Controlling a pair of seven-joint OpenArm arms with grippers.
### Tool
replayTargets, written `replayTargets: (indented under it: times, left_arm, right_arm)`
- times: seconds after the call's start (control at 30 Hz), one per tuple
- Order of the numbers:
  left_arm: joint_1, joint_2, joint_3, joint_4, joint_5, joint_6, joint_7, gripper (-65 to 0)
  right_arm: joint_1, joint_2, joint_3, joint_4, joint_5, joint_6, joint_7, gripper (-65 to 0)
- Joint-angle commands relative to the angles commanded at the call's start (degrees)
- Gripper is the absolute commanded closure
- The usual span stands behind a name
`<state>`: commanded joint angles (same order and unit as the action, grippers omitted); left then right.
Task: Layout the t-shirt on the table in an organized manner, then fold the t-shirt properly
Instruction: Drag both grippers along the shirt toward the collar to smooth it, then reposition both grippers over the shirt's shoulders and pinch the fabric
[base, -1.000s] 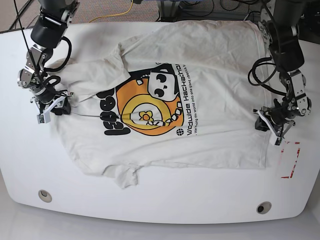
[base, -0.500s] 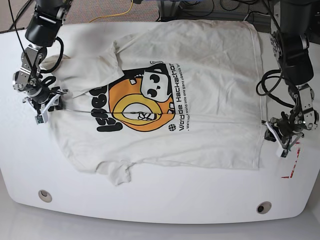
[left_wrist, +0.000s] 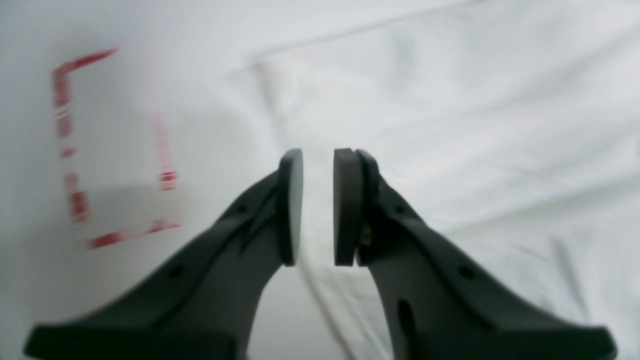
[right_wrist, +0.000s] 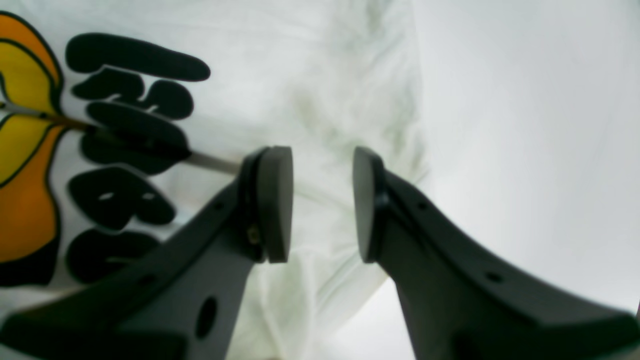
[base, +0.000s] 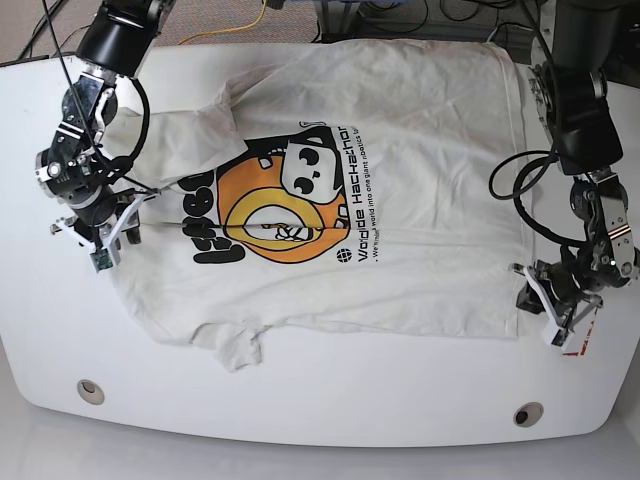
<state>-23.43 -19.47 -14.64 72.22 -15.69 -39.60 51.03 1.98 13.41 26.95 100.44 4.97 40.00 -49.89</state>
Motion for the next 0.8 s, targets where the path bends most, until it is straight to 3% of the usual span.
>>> replayTargets:
  times: [0.07,0.27,0.47,0.6,0.8]
  left_arm:
    - [3.9,1.5,0.1,5.0,-4.4,0.2,2.6,-10.1]
    - [12.7,4.0,0.0,15.3,-8.4,0.5,7.1,-10.1]
    - [21.3,6.8,0.0,21.9,-8.4,0.5,7.8,-10.1]
    - [24.4,6.9,0.0,21.9,-8.4,0.5,7.6,-10.1]
    - [26.6,6.8,-0.1,20.0,-5.6,0.5,5.8,-10.1]
  right_arm:
    - [-2.9,-1.6,0.0,2.9,0.0,0.00,-0.4,-20.6]
    - [-8.4,-4.8,0.0,6.6,-0.3,0.00,-0.4,-20.9]
    - [-11.9,-7.0,0.0,7.2,-0.3,0.00,-0.4,-23.8]
    - [-13.4,-8.5,-0.4,7.5,-0.1,0.00,-0.4,-27.6]
    - [-13.8,-10.1,-0.4,8.2,-0.1,0.00,-0.4,-27.1]
